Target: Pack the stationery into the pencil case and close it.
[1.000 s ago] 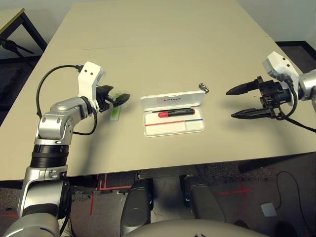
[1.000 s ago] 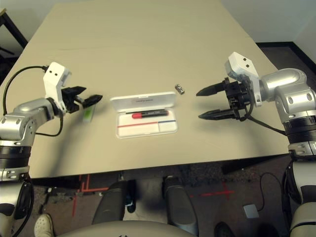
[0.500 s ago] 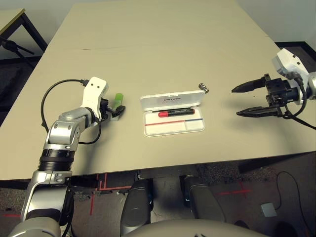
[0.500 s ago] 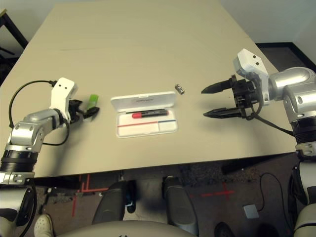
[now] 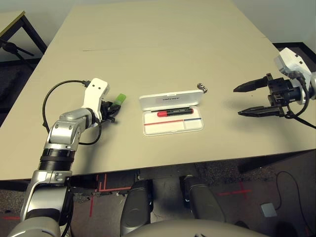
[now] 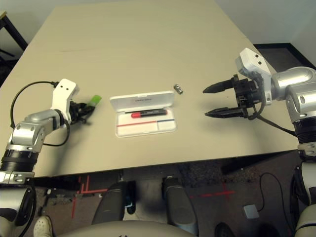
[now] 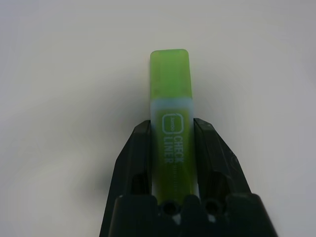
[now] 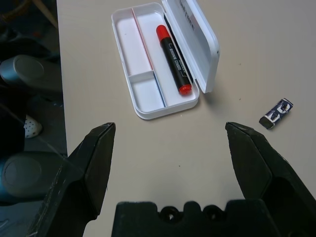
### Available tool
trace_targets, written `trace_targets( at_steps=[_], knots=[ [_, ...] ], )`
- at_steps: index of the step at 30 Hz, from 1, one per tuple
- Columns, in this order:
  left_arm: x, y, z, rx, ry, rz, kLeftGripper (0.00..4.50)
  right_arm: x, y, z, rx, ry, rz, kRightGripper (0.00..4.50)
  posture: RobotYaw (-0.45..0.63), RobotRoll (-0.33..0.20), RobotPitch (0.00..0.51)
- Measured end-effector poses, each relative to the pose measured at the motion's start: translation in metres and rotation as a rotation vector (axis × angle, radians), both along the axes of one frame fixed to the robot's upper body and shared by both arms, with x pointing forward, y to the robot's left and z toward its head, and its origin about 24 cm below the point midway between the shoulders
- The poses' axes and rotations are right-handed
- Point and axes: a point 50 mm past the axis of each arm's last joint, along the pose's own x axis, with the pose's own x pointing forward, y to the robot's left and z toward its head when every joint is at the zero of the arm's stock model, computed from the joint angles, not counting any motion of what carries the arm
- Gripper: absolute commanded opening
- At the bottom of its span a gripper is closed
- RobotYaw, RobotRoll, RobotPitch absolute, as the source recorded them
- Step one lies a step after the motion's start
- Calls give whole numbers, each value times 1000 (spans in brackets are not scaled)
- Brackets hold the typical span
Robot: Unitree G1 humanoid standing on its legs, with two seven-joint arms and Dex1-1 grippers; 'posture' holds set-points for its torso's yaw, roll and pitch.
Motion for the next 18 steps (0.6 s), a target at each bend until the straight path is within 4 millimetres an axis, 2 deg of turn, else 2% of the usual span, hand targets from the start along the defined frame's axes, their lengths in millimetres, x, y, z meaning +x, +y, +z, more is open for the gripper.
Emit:
trace_targets(
  at_steps=[6, 12, 18],
  knots=[
    [-12, 19, 5, 49, 34, -61, 1119, 3, 3, 2, 17, -12, 7, 4500, -13, 0, 128],
    [-25, 23, 10, 118, 59, -249, 1119, 5, 3, -1, 23, -4, 4, 4500, -5, 0, 128],
    [-40, 30, 21, 240, 97, -512, 1119, 6, 3, 0, 25, -6, 7, 4500, -5, 0, 130]
  ],
)
